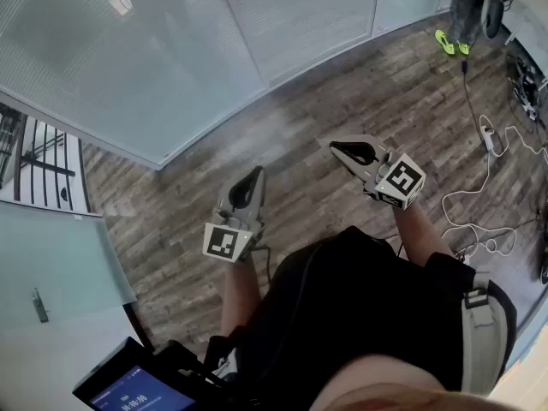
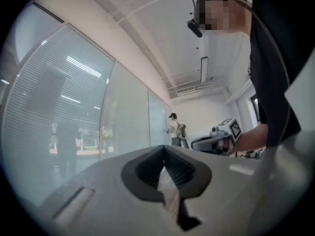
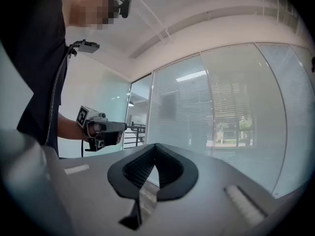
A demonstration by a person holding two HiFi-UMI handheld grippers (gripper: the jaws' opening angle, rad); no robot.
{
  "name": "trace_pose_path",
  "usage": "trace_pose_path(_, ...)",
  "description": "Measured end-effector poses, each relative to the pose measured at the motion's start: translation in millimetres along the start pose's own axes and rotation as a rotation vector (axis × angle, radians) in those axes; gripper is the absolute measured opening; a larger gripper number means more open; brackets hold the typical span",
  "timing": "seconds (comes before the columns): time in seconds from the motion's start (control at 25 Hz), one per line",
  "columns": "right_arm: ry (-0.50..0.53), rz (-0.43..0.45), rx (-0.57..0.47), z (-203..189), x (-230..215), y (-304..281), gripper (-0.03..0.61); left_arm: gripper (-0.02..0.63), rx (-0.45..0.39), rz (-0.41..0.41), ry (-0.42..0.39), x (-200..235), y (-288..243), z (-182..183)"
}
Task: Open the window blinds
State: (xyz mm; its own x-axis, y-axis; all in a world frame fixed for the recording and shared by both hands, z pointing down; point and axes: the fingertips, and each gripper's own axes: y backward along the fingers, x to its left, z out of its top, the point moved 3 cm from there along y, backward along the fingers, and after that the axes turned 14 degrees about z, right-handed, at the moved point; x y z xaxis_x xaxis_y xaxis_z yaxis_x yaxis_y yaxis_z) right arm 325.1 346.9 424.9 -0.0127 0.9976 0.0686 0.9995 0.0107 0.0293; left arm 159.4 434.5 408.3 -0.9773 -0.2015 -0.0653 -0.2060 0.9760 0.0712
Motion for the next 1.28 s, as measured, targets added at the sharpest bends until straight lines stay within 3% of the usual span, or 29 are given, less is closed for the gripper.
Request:
trace_pose_path(0.2, -0.020, 0.000, 0.015, -2.1, -0.9, 4.2, 0.003, 0.003, -0.008, -0.010, 0.024, -2.1, -4.1, -0.4)
trace_pose_path(0.56, -0.048, 0.001, -0.068, -2.7, -1.5, 7.3, 0.005, 0.003, -0.001, -0.004, 0.009, 1.6, 1.3, -1.8)
trace_pose_path(0.76, -0.021, 0.023, -0.031, -5.6, 2.7, 1.9, 0.005, 0.003, -0.006, 0.021, 0.030, 10.4, 8.5, -3.2)
trace_pose_path(1.12, -0.035, -0.006, -0.022, -3.1, -2.8, -33.0, 0.005, 0.003, 0.009, 0.029, 0.037, 57.4, 24.2, -2.4)
trace_pose_path(1.28, -0.038, -0.034, -0.008, -0.7, -3.1, -55.9, 0.005, 0.003, 0.019, -0.014, 0.026, 75.2, 33.7, -3.0)
